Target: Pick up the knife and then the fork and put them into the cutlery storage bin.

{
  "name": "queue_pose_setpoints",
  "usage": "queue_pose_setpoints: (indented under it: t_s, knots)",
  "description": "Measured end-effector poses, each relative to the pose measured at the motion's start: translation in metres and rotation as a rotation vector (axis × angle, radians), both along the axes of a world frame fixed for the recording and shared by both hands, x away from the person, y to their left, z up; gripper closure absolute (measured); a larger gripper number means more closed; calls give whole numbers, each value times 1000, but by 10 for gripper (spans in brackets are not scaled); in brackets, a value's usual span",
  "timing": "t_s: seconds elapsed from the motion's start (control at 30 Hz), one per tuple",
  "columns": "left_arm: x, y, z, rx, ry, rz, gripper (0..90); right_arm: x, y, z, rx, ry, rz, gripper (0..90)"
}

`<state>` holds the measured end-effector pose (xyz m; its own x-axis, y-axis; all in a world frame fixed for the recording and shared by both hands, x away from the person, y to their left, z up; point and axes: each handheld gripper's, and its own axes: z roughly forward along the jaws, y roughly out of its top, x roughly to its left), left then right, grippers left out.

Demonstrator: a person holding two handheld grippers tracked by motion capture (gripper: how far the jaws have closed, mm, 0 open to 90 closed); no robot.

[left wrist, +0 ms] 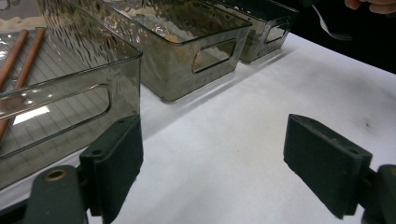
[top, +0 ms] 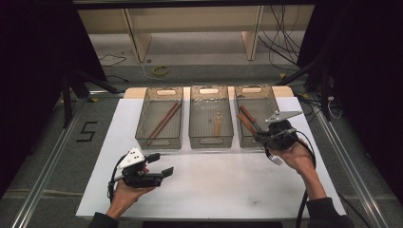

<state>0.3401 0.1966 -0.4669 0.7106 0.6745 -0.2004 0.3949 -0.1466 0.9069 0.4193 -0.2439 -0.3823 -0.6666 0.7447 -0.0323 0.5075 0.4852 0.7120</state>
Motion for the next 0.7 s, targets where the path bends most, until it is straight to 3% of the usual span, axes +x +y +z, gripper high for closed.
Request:
queue_pose_setpoints:
  t_s: [0.3, 0.7]
  knots:
    - [0, 0, 0, 1, 0, 3, 192, 18, -1, 12, -11, -13, -28, 780]
    - [1, 1, 0, -1, 0, 4, 192, 45, -7, 24, 57, -21, -81, 781]
